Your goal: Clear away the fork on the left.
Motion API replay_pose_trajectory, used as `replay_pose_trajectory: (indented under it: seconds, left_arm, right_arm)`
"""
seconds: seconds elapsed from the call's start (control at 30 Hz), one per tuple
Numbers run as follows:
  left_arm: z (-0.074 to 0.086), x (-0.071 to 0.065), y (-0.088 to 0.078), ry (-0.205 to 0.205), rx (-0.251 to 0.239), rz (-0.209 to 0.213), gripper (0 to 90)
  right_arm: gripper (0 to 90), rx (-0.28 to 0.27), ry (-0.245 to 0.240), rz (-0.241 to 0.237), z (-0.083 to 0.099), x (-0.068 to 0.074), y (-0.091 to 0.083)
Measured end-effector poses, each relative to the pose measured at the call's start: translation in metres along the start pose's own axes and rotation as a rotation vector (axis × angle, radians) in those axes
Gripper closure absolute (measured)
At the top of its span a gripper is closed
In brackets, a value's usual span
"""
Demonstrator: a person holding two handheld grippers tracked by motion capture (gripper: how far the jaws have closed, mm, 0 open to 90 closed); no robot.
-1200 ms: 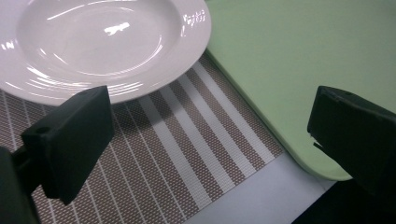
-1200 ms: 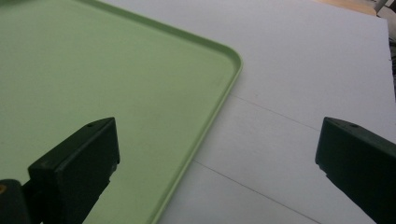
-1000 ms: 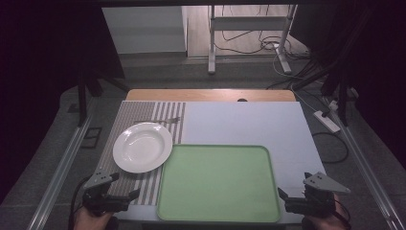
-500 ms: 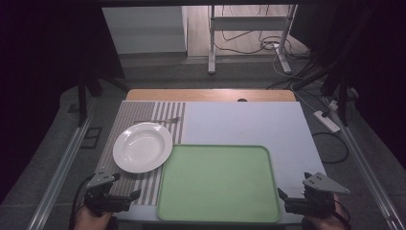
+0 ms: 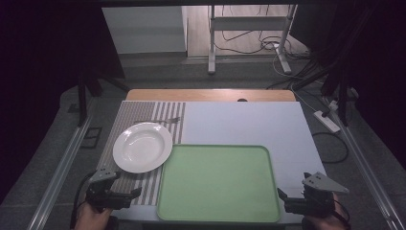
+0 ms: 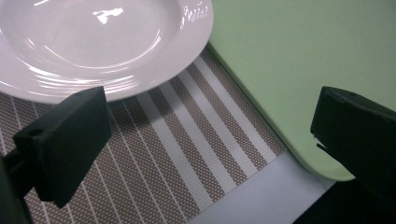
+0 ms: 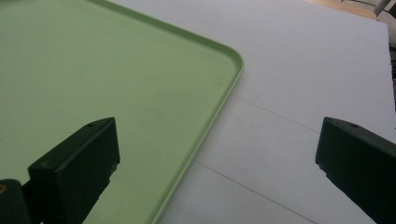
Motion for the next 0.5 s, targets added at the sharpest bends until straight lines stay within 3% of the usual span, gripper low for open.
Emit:
replay_pose_trajectory:
  seconds: [0.5]
  left_arm:
    - [-0.007, 0.011, 0.009, -0.016, 0.004, 0.021, 0.0]
  right_arm:
    - [0.0, 0.008, -0.008, -0.005, 0.000, 0.001, 0.001]
Point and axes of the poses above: each handheld gripper's, and its own axes: y roughly forward along the jaws, z roughly out of its underside, x roughly to its left, the point moved 3 cm from there along y, roughly forward along the jaws, and after that the axes turned 5 degrees about z, right-handed, at the moved point
